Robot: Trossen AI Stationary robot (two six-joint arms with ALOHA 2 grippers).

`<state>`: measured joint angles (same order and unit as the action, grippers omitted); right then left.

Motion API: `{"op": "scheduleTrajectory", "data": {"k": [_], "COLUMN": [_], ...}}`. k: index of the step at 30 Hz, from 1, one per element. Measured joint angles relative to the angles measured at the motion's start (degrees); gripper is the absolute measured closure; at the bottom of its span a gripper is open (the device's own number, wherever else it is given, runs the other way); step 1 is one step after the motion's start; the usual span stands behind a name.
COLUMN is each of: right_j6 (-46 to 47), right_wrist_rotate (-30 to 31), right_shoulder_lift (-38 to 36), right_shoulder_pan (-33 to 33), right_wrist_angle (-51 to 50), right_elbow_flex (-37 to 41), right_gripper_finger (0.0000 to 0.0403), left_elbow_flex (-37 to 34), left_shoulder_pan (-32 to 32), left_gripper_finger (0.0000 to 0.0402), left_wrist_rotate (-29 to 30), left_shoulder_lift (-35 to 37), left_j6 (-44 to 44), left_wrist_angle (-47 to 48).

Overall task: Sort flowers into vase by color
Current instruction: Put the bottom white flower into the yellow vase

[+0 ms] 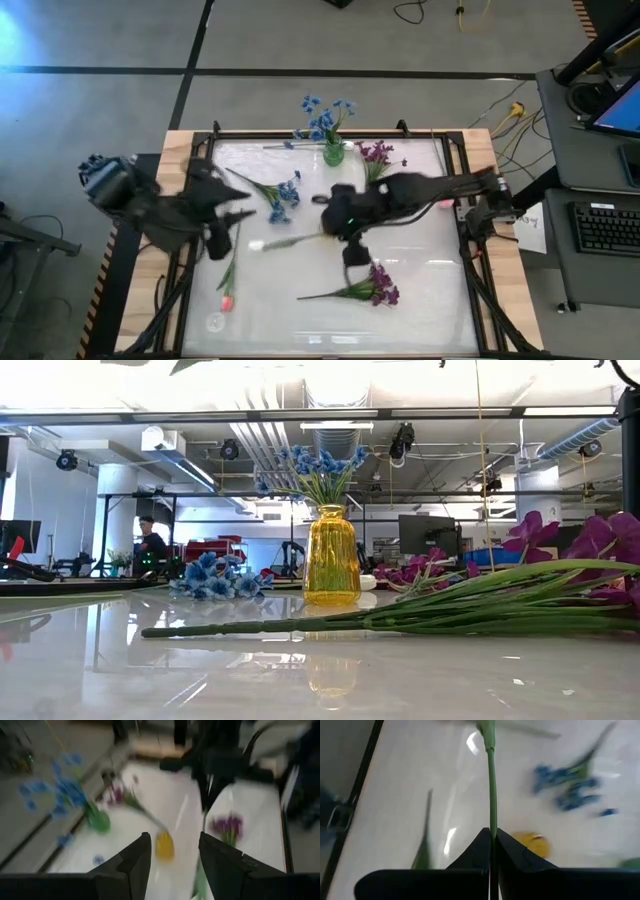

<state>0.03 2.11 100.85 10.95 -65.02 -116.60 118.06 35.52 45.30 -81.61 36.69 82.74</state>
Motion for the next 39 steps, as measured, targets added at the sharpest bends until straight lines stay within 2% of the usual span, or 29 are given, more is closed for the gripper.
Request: {"op": "scheduleTrajectory", "data": {"k": [3, 11, 15, 18, 22, 25, 30, 34, 39], "right_j6": [0.0, 2.7, 5.6, 6.6, 6.1, 6.7, 10.7, 11.7, 12.0], "right_wrist_rotate": [2.0, 2.5, 3.1, 3.1, 2.8, 0.1, -11.1, -19.4, -25.6], "right_shoulder_lift": [-6.1, -24.3, -31.5, -34.4, -34.8, -32.8, -29.2, -25.9, -22.0], "right_shoulder_pan": [-1.6, -6.5, -9.5, -11.3, -14.4, -17.6, -23.0, -25.3, -26.0], "right_wrist_angle": [5.8, 30.5, 46.3, 64.0, 88.4, 99.5, 104.4, 104.4, 104.4], "right_elbow_flex": [6.0, 32.0, 44.7, 52.8, 60.5, 62.5, 59.8, 55.0, 50.1], "right_gripper_finger": [0.0394, 0.0394, 0.0394, 0.0394, 0.0394, 0.0394, 0.0394, 0.0394, 0.0394], "left_elbow_flex": [-3.7, -20.3, -28.8, -35.7, -45.1, -51.2, -57.3, -57.7, -55.1], "left_shoulder_pan": [2.3, 2.8, 2.7, 2.6, -0.6, -5.9, -20.6, -32.1, -40.6], "left_gripper_finger": [0.0249, 0.0249, 0.0249, 0.0249, 0.0249, 0.0249, 0.0249, 0.0249, 0.0249], "left_wrist_rotate": [4.7, 5.4, 9.4, 14.1, 14.1, 8.1, -11.5, -25.6, -36.3], "left_shoulder_lift": [3.6, 14.9, 20.7, 24.0, 25.5, 25.6, 23.4, 20.8, 16.1], "left_j6": [-1.3, -4.8, -11.3, -16.7, -26.0, -29.8, -29.2, -25.8, -23.6], "left_wrist_angle": [-4.3, -18.3, -32.7, -46.0, -65.4, -77.8, -92.9, -97.2, -97.6]}}
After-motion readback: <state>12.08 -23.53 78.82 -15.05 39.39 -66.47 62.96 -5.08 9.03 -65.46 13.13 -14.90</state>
